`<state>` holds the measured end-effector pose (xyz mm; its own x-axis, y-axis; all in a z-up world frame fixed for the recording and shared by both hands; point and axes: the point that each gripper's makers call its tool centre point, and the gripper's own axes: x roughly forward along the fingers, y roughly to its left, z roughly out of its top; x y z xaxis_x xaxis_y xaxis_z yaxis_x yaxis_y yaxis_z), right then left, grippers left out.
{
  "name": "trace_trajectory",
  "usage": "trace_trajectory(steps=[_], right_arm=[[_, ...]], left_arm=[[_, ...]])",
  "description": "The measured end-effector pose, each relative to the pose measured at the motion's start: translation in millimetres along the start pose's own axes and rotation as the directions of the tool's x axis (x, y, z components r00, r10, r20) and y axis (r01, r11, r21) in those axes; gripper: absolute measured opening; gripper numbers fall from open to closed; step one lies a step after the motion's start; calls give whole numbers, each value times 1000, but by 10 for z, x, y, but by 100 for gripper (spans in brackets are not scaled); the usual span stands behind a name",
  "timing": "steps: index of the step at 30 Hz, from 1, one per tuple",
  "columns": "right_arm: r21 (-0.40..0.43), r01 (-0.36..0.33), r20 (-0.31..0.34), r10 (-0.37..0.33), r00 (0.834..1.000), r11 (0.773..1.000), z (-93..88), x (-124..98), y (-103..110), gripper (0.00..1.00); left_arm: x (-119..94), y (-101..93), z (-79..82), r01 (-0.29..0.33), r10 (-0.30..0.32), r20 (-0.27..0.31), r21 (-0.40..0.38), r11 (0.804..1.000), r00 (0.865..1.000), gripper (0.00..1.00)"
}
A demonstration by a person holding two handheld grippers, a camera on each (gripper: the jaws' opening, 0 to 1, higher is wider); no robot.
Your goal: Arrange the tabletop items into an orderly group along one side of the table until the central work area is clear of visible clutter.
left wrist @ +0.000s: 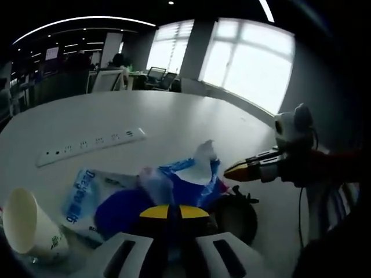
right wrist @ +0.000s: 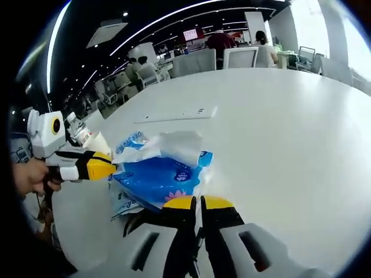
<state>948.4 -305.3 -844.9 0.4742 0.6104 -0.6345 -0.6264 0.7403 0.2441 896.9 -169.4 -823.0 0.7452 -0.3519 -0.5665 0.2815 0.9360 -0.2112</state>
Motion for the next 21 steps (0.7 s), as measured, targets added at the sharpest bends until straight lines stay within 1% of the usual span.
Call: trace_trajectory(steps=[4,7,12,14,17,18,21], right_arm=[[0,-2,1,2,1000,1000,-17,-20,-11,0],[12,2,12,-2,1000,1000,11,-19,-42,0],[6,13,35,-13,999,1000,43,-75,-96,0],[5,20,47,-20,999,1000,72,-120,-113,0],[1,23,54,-23,998,1000,98,-153,-131,0],[-6,28,63,-27,998,1000,134,-168,-149,0],[-10,37,84,-36,996,999,216,-241,-189,0]], left_arm=[[-13,-14,11,9,-9,4,11,1000,1000,0],[-12,-37,14,15,-15,8,11,1000,1000,0],[-14,-90,52,29,-29,18,24,999,999,0],[-18,-137,92,45,-45,38,1,999,998,0],[-22,-153,115,41,-41,41,5,999,998,0],[-31,-184,149,42,-42,48,0,999,998,0],[-13,-219,179,46,-46,58,2,999,997,0]])
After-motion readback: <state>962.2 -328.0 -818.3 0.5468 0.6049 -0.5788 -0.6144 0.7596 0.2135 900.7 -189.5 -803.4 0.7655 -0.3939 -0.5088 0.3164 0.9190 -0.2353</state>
